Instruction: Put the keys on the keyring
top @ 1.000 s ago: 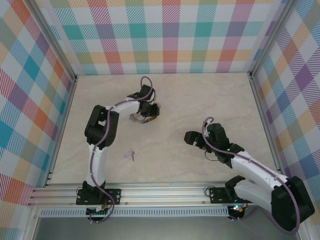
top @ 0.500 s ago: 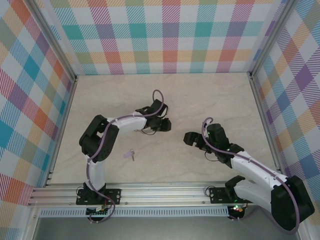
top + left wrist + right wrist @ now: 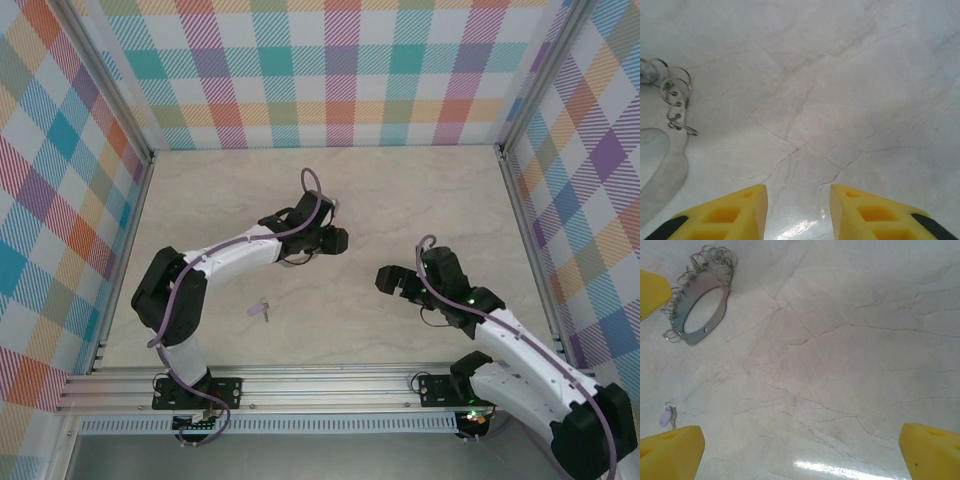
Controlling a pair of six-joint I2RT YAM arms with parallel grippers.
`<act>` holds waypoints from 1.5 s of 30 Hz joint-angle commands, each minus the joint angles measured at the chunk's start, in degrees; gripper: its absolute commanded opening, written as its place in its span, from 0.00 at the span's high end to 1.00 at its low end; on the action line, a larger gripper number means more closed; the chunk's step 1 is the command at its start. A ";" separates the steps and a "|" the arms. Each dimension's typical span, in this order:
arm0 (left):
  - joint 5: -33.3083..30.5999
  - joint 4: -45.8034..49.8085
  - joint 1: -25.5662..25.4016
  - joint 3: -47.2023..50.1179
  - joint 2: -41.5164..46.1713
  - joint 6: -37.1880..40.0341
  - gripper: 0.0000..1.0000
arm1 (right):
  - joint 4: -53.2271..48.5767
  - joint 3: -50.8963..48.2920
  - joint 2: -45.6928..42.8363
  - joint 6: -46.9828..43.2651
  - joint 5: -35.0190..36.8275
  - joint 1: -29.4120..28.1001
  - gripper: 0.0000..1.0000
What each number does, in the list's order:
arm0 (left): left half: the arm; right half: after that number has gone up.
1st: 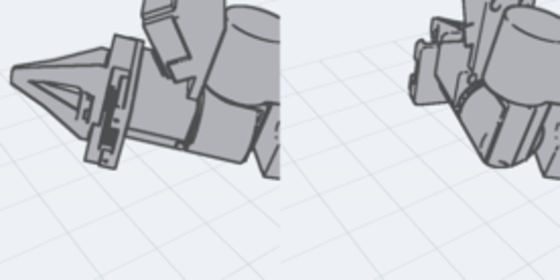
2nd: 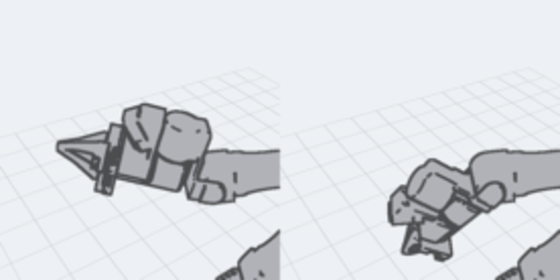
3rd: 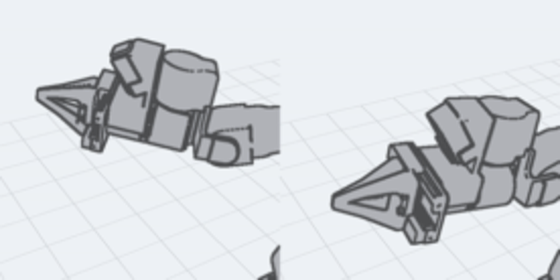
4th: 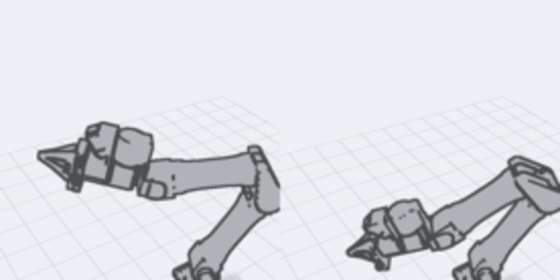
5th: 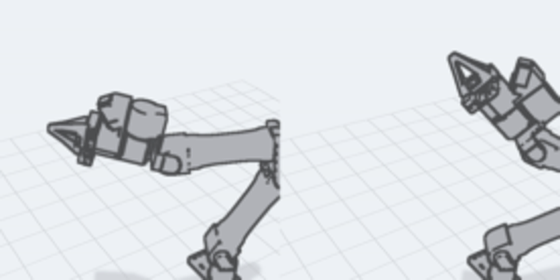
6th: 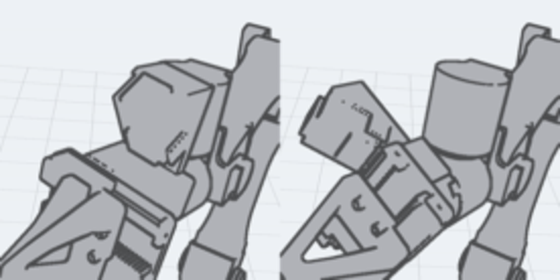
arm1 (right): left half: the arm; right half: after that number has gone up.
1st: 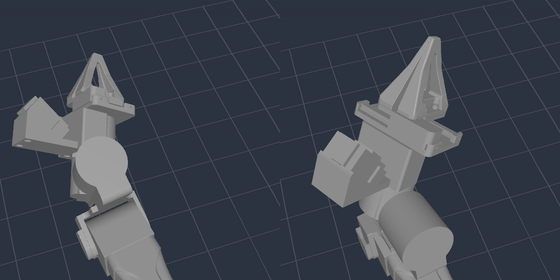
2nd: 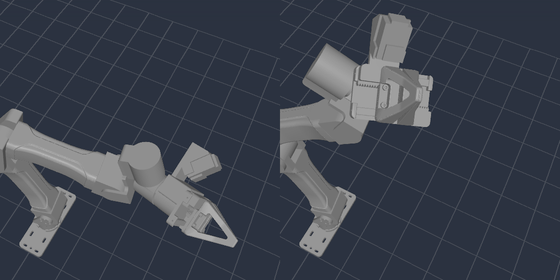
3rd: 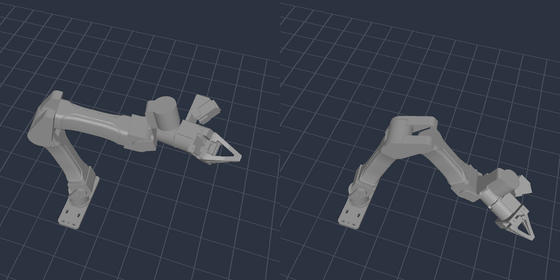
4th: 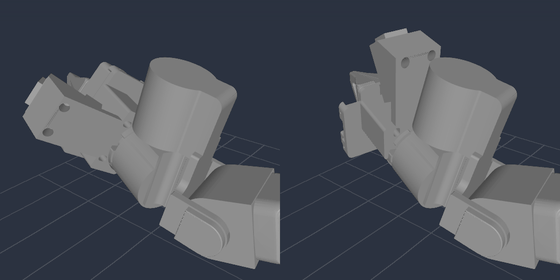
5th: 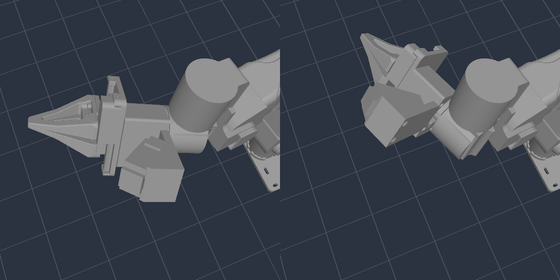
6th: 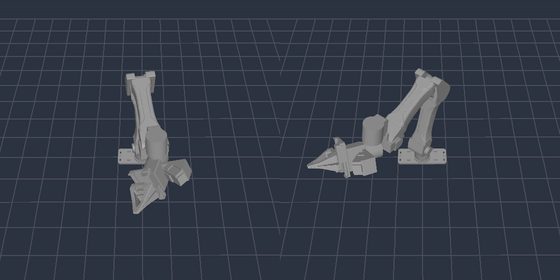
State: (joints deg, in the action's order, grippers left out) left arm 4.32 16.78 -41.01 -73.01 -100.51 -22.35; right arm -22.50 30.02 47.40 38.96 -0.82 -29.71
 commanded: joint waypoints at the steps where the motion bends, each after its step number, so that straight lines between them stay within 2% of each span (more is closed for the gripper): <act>1: -2.82 4.20 -0.03 -0.95 2.78 2.33 0.53 | -6.88 1.27 -3.75 -1.47 0.82 -0.34 0.00; 4: -4.30 5.17 0.11 0.04 5.28 3.90 0.44 | -8.40 2.84 -5.21 -2.27 0.62 -0.34 0.00; 8: -4.53 5.47 0.99 1.43 8.46 5.10 0.30 | -9.16 6.34 -2.93 -2.84 0.12 -0.35 0.02; 10: -4.45 6.13 1.74 1.51 9.74 5.53 0.26 | -8.80 7.47 -1.80 -2.84 -0.62 -0.34 0.02; 14: -3.52 6.84 3.25 1.61 12.24 5.90 0.09 | -9.11 7.74 -1.94 -2.09 -1.55 -0.38 0.03; 16: -3.31 7.92 3.81 0.63 12.35 6.24 0.07 | -9.26 7.60 -2.16 -2.66 -1.93 -0.34 0.04; 19: -3.28 9.95 4.39 -0.88 12.23 6.31 0.04 | -9.15 6.88 -1.83 -2.53 -1.94 -0.34 0.04; 23: -3.04 12.15 4.89 -1.41 12.78 5.68 0.00 | -9.50 6.82 -0.10 -2.93 -5.64 -0.34 0.06; 29: -1.75 16.39 6.83 -3.31 11.56 6.15 0.00 | -11.81 13.29 6.38 -8.83 -10.16 -0.34 0.07; 32: -1.11 15.27 7.17 -2.28 11.48 6.09 0.00 | -11.62 16.57 9.82 -11.84 -11.95 -0.36 0.08; 39: -0.73 8.19 8.79 0.62 7.47 4.77 0.00 | -1.31 16.79 17.86 -17.69 -16.15 -0.34 0.17; 45: 3.81 3.39 12.14 0.97 2.55 2.45 0.00 | 9.41 19.28 31.12 -18.85 -16.98 -0.34 0.32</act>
State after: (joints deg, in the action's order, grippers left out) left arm 5.28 23.66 -30.37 -72.40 -96.23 -18.50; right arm -20.40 46.68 73.76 22.41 -15.99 -29.71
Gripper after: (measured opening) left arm 0.999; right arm 0.688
